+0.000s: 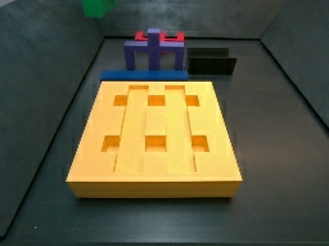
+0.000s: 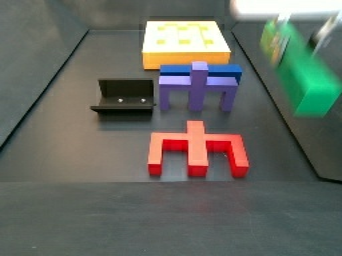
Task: Pick up the green object. Move up. Move to above the board. Insert the green object.
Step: Move to above the board.
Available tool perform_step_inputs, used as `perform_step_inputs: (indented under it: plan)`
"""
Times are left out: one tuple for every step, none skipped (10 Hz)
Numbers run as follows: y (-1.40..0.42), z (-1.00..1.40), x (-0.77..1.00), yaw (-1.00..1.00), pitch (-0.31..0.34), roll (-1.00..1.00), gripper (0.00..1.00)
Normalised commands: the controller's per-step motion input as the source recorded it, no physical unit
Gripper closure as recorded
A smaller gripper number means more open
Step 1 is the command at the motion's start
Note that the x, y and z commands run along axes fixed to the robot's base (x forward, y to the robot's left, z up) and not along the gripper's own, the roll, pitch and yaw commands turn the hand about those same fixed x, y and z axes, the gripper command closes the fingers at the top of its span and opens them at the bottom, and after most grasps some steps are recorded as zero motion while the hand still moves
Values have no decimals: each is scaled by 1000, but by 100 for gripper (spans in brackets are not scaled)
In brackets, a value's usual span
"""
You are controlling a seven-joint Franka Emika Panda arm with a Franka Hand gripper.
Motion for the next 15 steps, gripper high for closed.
perform_step_inputs:
  plan:
    - [0, 1400, 4, 3, 41, 17, 100]
    - [2, 1400, 16, 2, 74, -3, 100]
    - [-8, 1400, 20, 2, 77, 0, 100]
    - [-5, 710, 19, 4, 68, 6, 100]
    - [4, 230, 29, 5, 56, 0, 100]
    - [-1400, 152, 627, 262, 106, -4, 100]
    - [-1400, 150, 627, 240, 119, 37, 100]
    - [-1400, 149, 637, 209, 142, 73, 100]
    - [-1400, 153, 670, 76, 149, -29, 100]
    - [-1400, 156, 674, 44, 152, -28, 100]
    - [-1400, 162, 680, 24, 148, -4, 100]
    - [-1400, 167, 691, 16, 139, -19, 100]
    - [-1400, 172, 703, 16, 148, 2, 100]
    - [-1400, 178, 719, 11, 158, -16, 100]
    - [-1400, 188, 753, 12, 173, 15, 100]
